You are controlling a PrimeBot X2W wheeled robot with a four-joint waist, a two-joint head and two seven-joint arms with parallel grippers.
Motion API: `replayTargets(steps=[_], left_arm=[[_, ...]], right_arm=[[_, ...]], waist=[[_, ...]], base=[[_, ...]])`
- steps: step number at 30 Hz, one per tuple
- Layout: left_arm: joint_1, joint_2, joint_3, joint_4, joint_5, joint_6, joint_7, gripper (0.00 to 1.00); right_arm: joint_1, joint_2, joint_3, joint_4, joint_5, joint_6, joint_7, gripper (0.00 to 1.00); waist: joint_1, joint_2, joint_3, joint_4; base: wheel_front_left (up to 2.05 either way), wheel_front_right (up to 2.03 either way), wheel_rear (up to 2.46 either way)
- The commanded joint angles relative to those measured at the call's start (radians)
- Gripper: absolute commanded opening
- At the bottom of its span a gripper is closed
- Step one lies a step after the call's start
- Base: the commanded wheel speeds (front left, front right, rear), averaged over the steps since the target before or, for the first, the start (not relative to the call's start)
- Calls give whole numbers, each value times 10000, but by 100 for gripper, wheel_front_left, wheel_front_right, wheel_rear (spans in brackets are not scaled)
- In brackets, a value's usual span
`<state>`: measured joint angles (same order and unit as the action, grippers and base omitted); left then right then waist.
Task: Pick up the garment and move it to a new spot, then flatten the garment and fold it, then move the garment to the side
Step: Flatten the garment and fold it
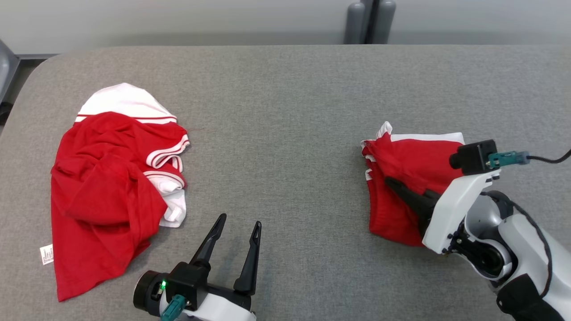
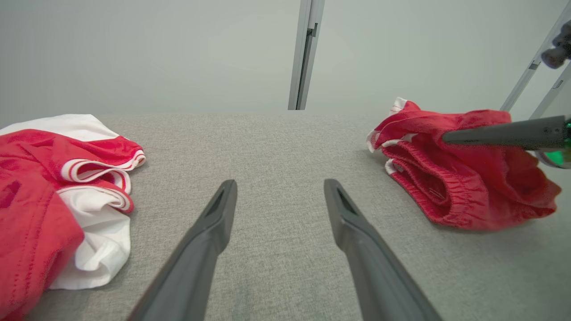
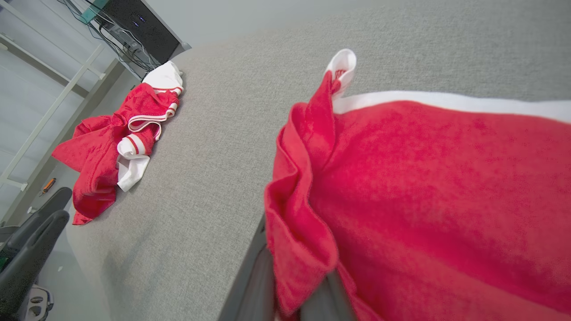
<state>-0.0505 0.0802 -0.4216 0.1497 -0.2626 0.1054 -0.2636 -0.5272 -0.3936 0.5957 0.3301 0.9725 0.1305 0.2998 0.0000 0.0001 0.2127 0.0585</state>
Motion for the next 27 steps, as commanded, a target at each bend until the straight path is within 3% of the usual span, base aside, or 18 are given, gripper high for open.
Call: replayTargets(steps=[1,11,12,13,14,20,27], left_arm=[[-173,13,65,15,80,-61,-15,100],[7,-117,220,185,155,-163,-13,100],[40,-123,255,202,154,-176,-15,100],[70,-128,284,231,156,-184,-13,100],[103,-131,317,257,158,-203,-15,100],[419,-147,548,356,121,-281,-15,100],[887,-155,899,366,166,-323,-13,100]], right_arm=[[121,59,-51,42,-169,6,-72,0],[357,920,-415,738,-1392,6,-405,0],[369,963,-392,771,-1602,6,-478,15],[397,989,-396,788,-1793,6,-573,46],[440,1003,-432,812,-2002,6,-668,100],[1088,834,-1015,85,-2734,6,-1393,100],[2838,549,-3246,-850,-3715,6,-2961,100]], waist=[[0,-1,28,108],[0,-1,-20,272],[0,-1,-52,247],[0,-1,-92,219],[0,-1,-143,185],[0,-1,-585,-21],[0,-1,-1029,-264]], base=[[0,0,0],[0,0,0],[0,0,0],[0,0,0],[0,0,0],[0,0,0],[0,0,0]])
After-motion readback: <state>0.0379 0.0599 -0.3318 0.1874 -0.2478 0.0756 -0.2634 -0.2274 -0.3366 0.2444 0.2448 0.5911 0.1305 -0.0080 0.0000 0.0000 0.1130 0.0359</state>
